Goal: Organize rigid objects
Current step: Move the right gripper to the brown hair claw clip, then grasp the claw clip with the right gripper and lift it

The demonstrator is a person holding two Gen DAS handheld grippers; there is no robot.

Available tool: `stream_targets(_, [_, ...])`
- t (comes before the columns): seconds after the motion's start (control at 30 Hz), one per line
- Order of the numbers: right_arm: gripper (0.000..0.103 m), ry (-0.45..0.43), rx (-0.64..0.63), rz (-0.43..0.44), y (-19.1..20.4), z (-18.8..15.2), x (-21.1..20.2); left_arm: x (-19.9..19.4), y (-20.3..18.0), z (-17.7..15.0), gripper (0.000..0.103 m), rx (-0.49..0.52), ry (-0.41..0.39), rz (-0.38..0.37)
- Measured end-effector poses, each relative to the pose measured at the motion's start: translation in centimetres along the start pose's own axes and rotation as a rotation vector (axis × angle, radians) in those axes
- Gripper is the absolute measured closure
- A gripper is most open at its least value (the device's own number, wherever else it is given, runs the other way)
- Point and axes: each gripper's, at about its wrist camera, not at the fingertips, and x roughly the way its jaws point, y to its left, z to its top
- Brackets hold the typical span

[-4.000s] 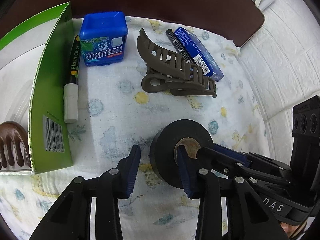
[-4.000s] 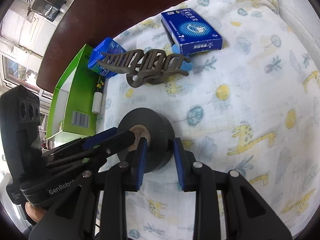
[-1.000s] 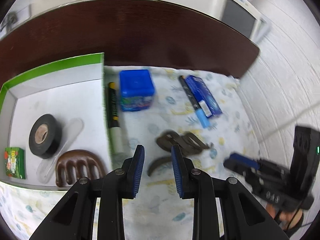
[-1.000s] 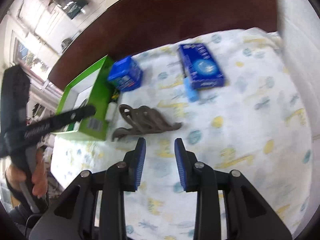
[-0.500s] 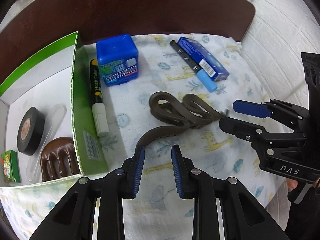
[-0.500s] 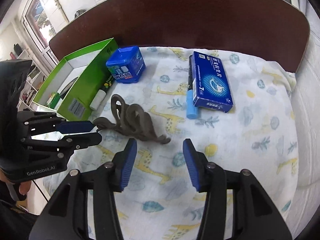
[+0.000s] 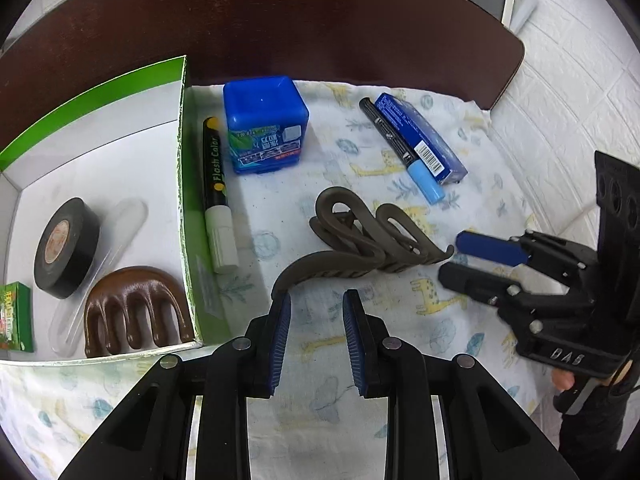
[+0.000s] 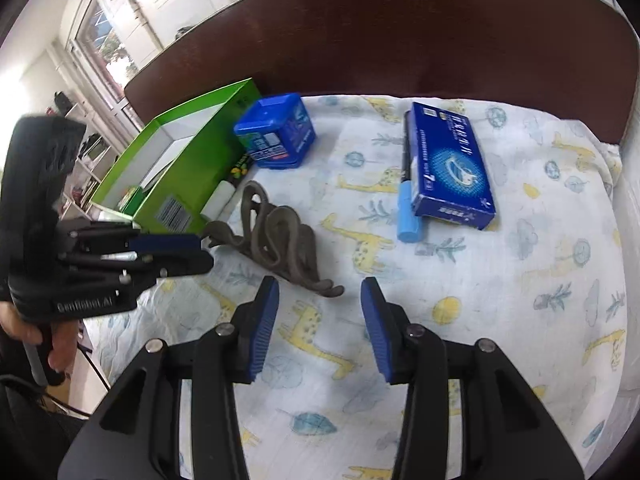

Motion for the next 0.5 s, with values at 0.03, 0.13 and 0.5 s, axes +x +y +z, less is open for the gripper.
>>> stream_targets(0.03, [0.061, 0.005, -0.008, 0.006, 0.1, 0.0, 0.4, 0.1, 0.1, 0.0, 0.077, -0.005, 0.004, 0.002])
stream_targets(0.13, [0.065, 0.019, -0.011, 0.001, 0.4, 0.3, 1.8, 0.8, 0.0, 0.0, 0.077, -0.008, 0.026, 0.018])
stream_targets(0.5, [0.085, 0.011, -0.028, -0.001, -1.0, -1.8, -1.0, 0.8, -0.4, 0.2, 0.066, -0.012, 0.038, -0.027])
